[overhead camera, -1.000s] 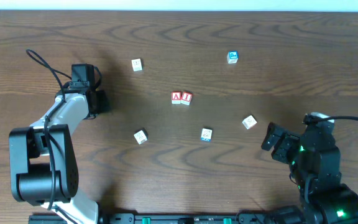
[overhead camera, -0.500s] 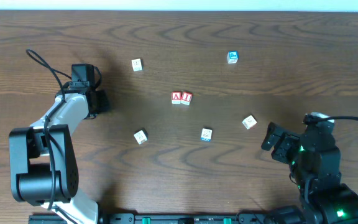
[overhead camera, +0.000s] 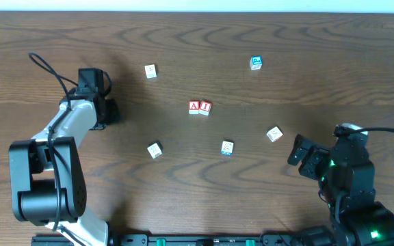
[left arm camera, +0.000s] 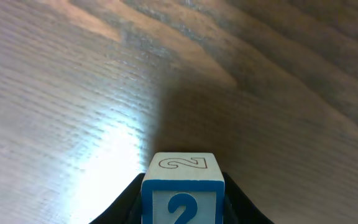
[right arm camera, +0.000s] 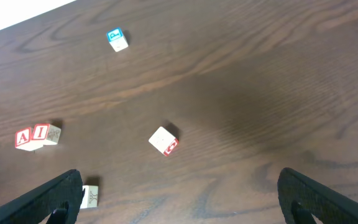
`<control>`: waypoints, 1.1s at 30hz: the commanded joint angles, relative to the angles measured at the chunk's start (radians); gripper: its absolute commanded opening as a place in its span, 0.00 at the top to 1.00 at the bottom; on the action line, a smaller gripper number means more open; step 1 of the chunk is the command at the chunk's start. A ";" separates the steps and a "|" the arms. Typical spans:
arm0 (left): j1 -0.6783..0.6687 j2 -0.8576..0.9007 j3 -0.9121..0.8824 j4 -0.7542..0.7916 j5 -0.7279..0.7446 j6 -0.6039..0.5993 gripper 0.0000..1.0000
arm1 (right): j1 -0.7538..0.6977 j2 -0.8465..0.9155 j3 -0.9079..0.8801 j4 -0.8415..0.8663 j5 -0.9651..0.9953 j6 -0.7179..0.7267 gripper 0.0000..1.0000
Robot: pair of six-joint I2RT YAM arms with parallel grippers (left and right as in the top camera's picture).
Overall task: Spell out Ai2
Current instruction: 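Lift the '2' block and carry it right of the 'I' block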
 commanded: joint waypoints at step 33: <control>-0.691 0.215 0.497 -0.019 0.161 0.251 0.94 | -0.016 -0.004 -0.005 0.000 0.003 0.015 0.01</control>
